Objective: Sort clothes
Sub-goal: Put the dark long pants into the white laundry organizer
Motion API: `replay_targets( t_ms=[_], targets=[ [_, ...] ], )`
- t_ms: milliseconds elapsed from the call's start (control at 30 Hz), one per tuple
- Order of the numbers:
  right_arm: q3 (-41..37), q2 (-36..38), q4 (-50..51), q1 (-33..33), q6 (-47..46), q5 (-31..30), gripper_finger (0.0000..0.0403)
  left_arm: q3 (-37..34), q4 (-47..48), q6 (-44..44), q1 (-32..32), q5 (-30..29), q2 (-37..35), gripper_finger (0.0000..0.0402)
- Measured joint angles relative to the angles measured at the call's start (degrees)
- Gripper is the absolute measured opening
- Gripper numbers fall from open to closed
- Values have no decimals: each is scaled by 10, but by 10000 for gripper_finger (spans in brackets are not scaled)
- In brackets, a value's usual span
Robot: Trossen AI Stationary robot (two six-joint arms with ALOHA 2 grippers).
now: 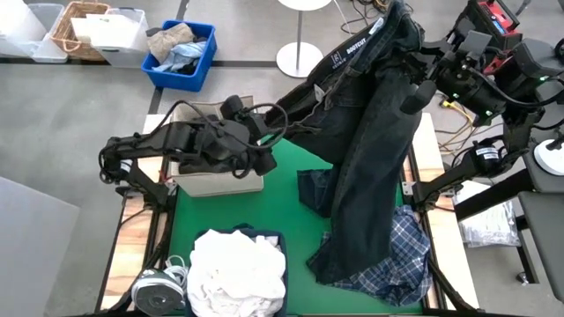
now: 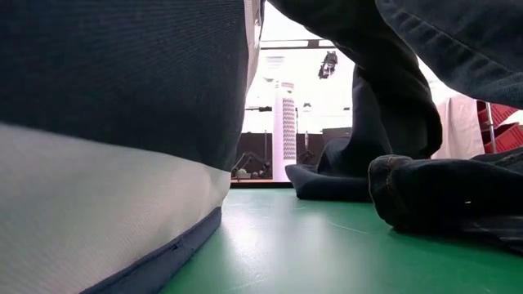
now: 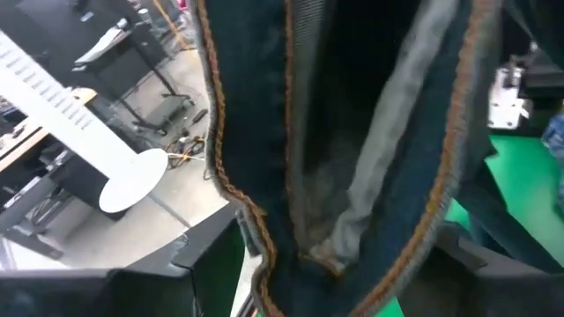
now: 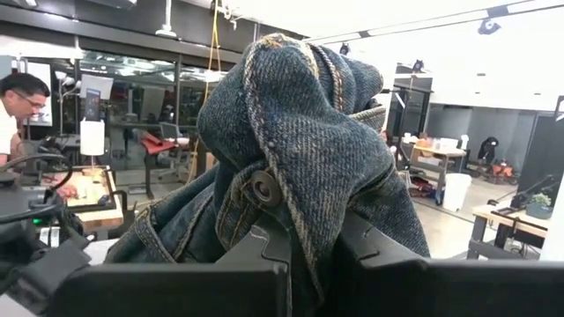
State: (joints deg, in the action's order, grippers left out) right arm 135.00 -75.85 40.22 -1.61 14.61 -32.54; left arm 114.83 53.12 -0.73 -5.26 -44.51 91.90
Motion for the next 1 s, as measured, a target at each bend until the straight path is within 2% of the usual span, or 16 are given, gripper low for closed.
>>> replay_targets(
  t_ms=[100, 167, 233, 333, 400, 467, 600, 700, 867, 900, 1000],
  targets=[
    [0, 0, 2, 0, 0, 0, 19, -7, -27, 2, 7, 0, -1, 215],
    [0, 0, 2, 0, 1, 0, 19, -10, -43, -2, 8, 7, -1, 191],
    [0, -1, 2, 0, 4, 0, 19, -10, -55, -9, 8, 21, -1, 152],
    [0, 0, 2, 0, 6, 0, 19, 5, -65, -18, 8, 26, -1, 68],
    [0, 1, 2, 0, 12, 0, 19, 30, -71, -18, 8, 56, -1, 21],
    [0, 4, 1, 0, 14, -8, 19, 69, -80, -18, 8, 101, -1, 15],
    [0, 7, -7, 0, 36, -122, 19, 151, -114, -4, 5, 120, -1, 7],
    [0, 5, -4, 0, 40, -146, 18, 201, -115, 56, 10, 72, -1, 6],
    [-1, -24, 42, 0, -22, -142, 18, 188, -97, 119, 17, -100, -19, 4],
    [-1, -33, 60, 0, -37, -138, 18, 188, -86, 125, 17, -116, -19, 4],
    [-1, -68, 91, 1, -70, -121, 18, 188, -79, 147, 18, -116, -13, 3]
  ],
)
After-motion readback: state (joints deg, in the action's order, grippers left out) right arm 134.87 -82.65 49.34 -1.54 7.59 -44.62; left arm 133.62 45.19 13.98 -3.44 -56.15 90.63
